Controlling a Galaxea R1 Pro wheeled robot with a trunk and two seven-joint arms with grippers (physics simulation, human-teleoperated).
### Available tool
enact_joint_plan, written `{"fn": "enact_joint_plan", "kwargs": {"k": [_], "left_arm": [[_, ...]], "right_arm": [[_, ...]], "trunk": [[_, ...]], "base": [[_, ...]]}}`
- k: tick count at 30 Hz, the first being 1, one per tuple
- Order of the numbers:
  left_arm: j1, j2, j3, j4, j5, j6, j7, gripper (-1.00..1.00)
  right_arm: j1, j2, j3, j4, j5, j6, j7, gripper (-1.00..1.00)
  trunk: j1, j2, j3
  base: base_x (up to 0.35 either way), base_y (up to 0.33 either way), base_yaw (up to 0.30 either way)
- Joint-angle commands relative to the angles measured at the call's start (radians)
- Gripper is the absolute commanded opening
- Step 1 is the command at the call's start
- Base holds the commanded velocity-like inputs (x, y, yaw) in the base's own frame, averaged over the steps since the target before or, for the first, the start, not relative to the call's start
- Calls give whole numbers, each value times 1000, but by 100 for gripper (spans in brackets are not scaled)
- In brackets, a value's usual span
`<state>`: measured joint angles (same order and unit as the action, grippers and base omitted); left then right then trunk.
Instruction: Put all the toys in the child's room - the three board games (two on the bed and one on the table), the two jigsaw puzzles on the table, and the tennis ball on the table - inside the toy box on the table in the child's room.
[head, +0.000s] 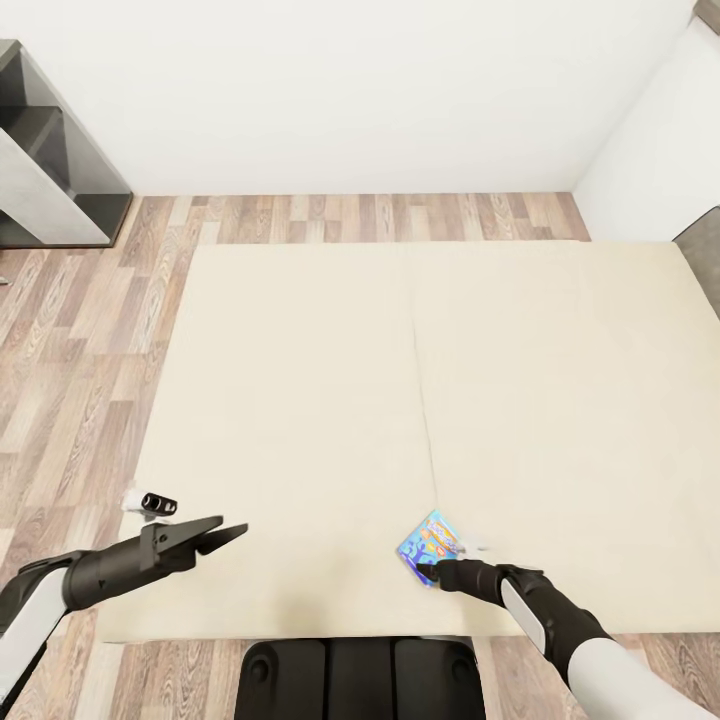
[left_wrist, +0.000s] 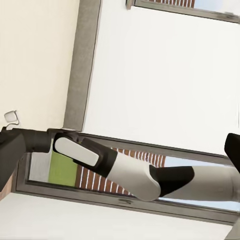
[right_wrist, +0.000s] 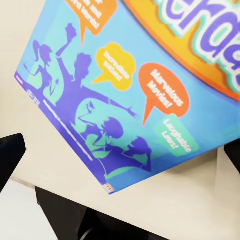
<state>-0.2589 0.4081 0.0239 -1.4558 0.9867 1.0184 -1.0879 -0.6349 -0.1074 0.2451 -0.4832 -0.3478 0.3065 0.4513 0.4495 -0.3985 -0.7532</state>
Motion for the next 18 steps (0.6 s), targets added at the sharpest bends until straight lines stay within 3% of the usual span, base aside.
{"fn": "enact_joint_plan", "kwargs": {"k": [1,8,18], "left_arm": [[0,-4,-5,0,0,4,-2,100],[0,-23,-27,0,-1,3,-2,100],[0,-30,-32,0,-9,2,-1,100]], "right_arm": [[0,-2,5,-1,-8,5,-1,100],[1,-13,5,-1,-10,5,2,100],[1,-22,5,0,-11,2,4,100]], "trunk": [[1,-2,-1],[1,-2,-1],[1,-2,-1]], "base": [[0,0,0],[0,0,0],[0,0,0]]}}
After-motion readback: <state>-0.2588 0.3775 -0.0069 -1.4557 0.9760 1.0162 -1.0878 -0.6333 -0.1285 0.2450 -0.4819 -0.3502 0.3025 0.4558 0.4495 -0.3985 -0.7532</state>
